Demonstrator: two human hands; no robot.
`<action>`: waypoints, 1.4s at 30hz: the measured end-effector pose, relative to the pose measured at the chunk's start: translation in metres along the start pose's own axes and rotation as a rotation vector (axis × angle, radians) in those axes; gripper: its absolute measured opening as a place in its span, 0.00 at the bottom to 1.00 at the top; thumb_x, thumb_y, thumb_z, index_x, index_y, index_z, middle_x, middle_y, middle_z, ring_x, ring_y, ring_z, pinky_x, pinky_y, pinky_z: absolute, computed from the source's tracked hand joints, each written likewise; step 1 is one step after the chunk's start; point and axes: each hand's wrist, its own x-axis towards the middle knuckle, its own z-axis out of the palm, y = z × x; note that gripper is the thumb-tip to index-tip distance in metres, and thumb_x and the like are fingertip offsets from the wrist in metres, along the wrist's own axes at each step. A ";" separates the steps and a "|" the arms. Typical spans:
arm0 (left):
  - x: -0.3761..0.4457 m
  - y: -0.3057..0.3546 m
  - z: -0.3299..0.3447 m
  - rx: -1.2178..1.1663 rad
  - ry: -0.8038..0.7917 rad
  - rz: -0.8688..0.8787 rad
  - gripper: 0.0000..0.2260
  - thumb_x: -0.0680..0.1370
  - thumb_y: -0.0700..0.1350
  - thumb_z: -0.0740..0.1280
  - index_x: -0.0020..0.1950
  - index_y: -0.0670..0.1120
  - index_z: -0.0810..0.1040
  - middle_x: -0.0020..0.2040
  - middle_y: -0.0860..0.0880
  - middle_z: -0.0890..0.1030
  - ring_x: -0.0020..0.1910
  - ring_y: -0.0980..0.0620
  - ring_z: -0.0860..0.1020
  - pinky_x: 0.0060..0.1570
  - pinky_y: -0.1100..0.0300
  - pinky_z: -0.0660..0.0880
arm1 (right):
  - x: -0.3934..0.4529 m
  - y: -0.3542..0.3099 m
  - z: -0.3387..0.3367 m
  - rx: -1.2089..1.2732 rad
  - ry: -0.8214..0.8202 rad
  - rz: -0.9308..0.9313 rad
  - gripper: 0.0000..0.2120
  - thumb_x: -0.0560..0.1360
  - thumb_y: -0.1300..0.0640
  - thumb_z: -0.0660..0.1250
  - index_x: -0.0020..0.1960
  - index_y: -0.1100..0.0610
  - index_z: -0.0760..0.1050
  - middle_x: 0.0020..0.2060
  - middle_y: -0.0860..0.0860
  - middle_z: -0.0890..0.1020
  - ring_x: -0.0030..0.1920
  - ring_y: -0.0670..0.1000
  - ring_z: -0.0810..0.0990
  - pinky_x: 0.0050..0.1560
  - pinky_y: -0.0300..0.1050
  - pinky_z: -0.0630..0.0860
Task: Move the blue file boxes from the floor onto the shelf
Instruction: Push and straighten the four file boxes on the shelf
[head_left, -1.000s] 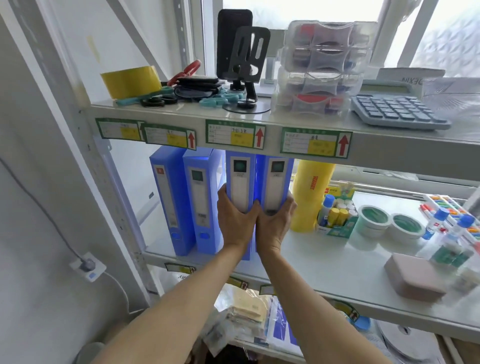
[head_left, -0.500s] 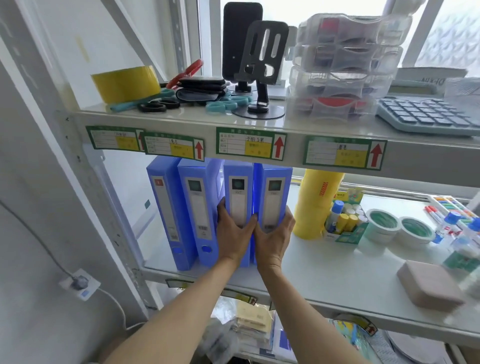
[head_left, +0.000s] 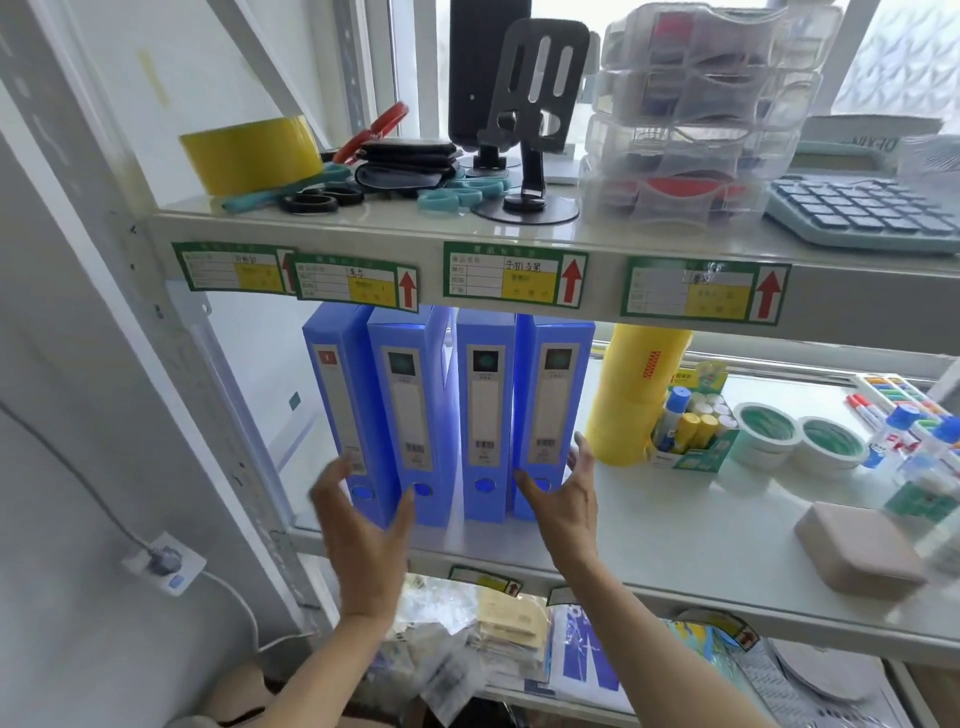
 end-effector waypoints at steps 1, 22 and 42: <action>0.009 -0.009 -0.003 0.031 -0.005 -0.125 0.37 0.71 0.47 0.75 0.74 0.41 0.61 0.69 0.44 0.67 0.68 0.46 0.70 0.69 0.49 0.69 | 0.001 0.003 -0.001 -0.002 -0.044 0.010 0.46 0.69 0.52 0.79 0.78 0.51 0.55 0.71 0.51 0.73 0.70 0.52 0.73 0.66 0.52 0.75; 0.063 -0.055 0.033 -0.070 -0.455 -0.269 0.39 0.65 0.45 0.80 0.70 0.49 0.61 0.57 0.53 0.77 0.54 0.51 0.79 0.55 0.49 0.79 | 0.004 0.004 -0.005 0.036 -0.369 0.042 0.45 0.62 0.42 0.80 0.71 0.35 0.58 0.65 0.43 0.73 0.63 0.51 0.77 0.62 0.57 0.79; 0.084 -0.071 0.037 -0.073 -0.534 -0.272 0.36 0.66 0.46 0.79 0.69 0.49 0.65 0.58 0.52 0.77 0.55 0.48 0.77 0.57 0.51 0.78 | -0.006 -0.003 0.018 -0.166 -0.246 0.010 0.39 0.67 0.42 0.78 0.72 0.49 0.65 0.52 0.41 0.81 0.50 0.49 0.81 0.53 0.50 0.81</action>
